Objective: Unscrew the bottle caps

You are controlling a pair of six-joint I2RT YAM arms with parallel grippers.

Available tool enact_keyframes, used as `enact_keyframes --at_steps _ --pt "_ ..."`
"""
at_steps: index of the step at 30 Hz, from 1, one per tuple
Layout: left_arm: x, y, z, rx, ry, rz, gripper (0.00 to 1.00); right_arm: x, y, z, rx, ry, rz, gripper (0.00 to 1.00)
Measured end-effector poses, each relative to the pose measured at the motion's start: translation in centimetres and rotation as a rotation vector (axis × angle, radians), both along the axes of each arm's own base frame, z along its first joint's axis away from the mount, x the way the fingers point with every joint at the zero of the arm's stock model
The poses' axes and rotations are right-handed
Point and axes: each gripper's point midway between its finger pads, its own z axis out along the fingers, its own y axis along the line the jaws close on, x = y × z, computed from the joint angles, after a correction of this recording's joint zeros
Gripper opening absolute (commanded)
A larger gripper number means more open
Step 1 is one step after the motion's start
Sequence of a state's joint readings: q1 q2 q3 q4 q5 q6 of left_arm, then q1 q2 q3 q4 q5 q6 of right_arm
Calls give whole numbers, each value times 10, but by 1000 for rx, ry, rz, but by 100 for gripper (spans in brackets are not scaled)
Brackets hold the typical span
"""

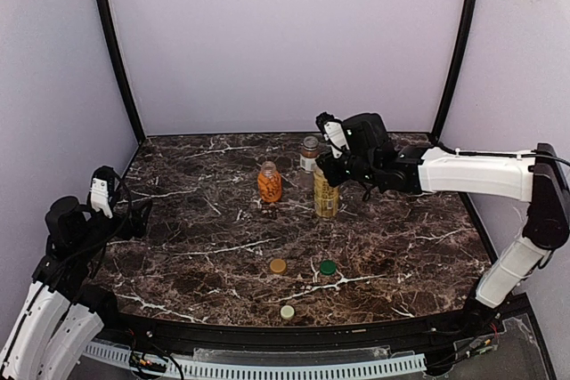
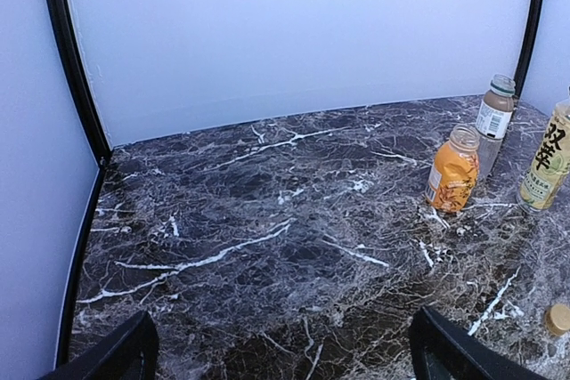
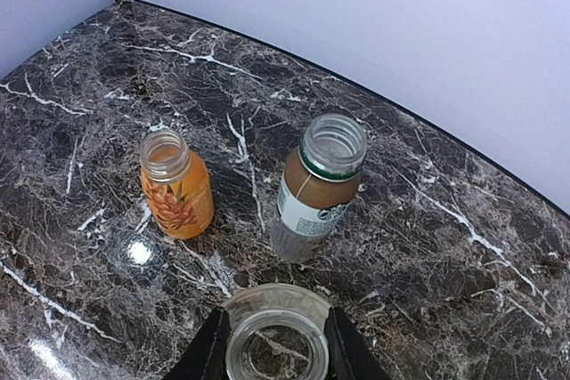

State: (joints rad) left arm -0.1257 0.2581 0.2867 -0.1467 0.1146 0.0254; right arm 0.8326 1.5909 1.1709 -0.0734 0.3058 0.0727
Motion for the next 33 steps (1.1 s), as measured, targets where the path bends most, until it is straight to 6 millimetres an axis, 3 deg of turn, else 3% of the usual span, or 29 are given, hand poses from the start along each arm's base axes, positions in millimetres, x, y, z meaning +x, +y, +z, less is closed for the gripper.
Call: enact_keyframes --at_steps 5,6,10,12,13,19,23,26,30,33 --pt "0 1 2 -6 -9 6 100 7 -6 -4 27 4 -24 0" --pt "0 1 2 -9 -10 4 100 8 -7 -4 30 3 -24 7" --pt "0 -1 5 -17 -18 -4 100 11 -5 -4 40 -5 -23 57" --pt "0 -2 5 -21 -19 -9 100 11 -4 -4 44 -3 -21 89" --pt "0 -2 5 -22 -18 -11 100 11 -4 -5 45 0 -22 97" --pt "-1 -7 2 -38 -7 -40 100 11 -5 -5 30 -1 -17 99" --pt "-2 -12 2 -49 -4 -64 100 13 -3 8 18 -14 -8 99" --pt "-3 -13 3 -52 -6 -72 100 19 0 32 19 -48 5 99" --pt "-3 -14 4 -54 -13 -79 100 35 -6 79 54 -95 11 99" --pt "-2 -15 3 -55 -15 -83 100 62 -37 113 109 -116 -53 99"
